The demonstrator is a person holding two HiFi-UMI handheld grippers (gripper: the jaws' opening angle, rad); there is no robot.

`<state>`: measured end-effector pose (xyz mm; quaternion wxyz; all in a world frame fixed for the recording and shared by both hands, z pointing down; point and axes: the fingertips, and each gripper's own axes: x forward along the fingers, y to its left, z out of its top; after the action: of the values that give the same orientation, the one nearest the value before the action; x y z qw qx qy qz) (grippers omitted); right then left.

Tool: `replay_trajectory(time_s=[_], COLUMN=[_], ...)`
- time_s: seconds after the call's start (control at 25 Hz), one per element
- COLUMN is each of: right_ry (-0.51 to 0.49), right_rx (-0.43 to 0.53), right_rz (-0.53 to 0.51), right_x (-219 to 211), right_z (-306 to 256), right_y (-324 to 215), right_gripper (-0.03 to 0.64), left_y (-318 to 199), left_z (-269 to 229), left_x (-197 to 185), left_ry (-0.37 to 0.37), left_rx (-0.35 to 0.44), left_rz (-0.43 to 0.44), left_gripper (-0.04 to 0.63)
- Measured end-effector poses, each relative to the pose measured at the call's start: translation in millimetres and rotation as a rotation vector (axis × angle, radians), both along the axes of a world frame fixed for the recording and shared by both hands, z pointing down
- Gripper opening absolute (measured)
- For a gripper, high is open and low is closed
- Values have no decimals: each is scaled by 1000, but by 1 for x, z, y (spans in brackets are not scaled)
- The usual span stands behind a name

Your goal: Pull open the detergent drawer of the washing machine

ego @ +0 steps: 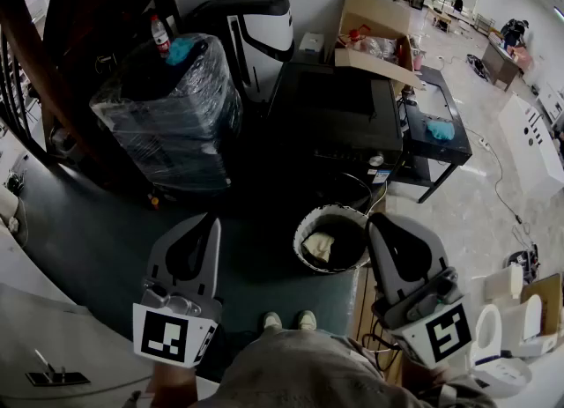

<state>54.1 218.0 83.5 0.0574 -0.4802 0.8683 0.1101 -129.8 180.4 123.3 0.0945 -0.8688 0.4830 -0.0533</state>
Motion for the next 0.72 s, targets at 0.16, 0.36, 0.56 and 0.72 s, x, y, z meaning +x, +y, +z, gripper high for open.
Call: replay_trajectory(time_s=[0.16, 0.36, 0.56, 0.72], right_ry=[-45, -24, -27, -22], right_rx=[14, -8, -8, -16], right_rz=[-49, -46, -39, -40], right_x=[5, 13, 26, 37], right_z=[-3, 6, 8, 13], right_y=[6, 5, 3, 2], right_gripper=[37, 38, 38, 37], left_y=[1, 5, 4, 6], left_z=[-4, -15, -12, -9], left_x=[10, 19, 29, 39], left_ry=[-24, 1, 15, 48], left_rx=[45, 100, 76, 51], left_rz=[14, 18, 16, 19], left_gripper=[17, 17, 17, 17])
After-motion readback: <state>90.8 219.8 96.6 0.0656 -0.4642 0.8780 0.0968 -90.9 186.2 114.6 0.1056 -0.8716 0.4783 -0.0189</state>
